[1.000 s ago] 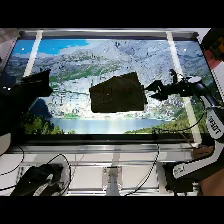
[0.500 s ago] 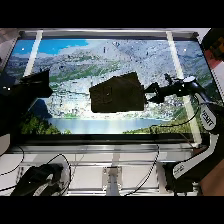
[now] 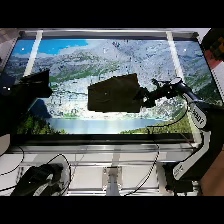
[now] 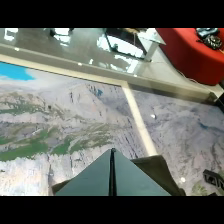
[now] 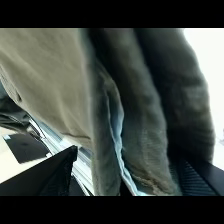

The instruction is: Fold the clothes and pants, and hang the long-sleeved shirts on hangers.

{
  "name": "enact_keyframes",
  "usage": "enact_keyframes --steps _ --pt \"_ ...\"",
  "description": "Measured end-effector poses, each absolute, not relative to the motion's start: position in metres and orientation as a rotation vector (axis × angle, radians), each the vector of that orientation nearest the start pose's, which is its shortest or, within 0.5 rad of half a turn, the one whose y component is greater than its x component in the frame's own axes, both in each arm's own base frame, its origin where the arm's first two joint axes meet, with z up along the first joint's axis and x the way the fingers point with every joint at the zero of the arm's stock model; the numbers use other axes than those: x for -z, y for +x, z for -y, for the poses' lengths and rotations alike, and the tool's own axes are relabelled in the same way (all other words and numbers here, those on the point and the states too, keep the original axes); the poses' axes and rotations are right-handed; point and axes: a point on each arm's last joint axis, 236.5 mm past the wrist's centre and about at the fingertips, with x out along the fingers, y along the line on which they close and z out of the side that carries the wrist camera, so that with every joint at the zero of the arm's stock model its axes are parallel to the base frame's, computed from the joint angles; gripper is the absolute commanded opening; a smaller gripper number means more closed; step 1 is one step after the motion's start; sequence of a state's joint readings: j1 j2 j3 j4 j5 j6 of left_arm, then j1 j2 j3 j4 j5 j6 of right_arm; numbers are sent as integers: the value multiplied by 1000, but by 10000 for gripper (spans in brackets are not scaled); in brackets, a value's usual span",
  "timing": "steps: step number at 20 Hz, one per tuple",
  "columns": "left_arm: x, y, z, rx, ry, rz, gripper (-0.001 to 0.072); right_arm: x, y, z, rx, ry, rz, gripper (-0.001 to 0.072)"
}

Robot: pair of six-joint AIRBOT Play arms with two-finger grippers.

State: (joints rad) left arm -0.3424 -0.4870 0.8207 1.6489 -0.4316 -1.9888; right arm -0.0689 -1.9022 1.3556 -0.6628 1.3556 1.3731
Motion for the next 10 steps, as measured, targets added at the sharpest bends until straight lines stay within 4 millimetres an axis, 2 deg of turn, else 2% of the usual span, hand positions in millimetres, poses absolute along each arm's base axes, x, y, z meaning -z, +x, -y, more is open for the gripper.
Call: enact_keyframes --steps 1,2,4,5,10 --pt "-279 319 106 290 -326 -148 33 96 407 -157 -530 866 -1640 479" --pt "-279 319 106 290 -326 -148 33 97 410 -158 -528 853 -1633 235" --pt "-279 319 105 290 -325 -148 33 92 414 -163 -543 850 -1619 49" --pt "-279 319 106 290 -325 -148 33 90 416 -164 -546 845 -1614 16" --pt "-282 317 105 291 -327 -140 33 76 438 -159 -544 834 -1542 12"
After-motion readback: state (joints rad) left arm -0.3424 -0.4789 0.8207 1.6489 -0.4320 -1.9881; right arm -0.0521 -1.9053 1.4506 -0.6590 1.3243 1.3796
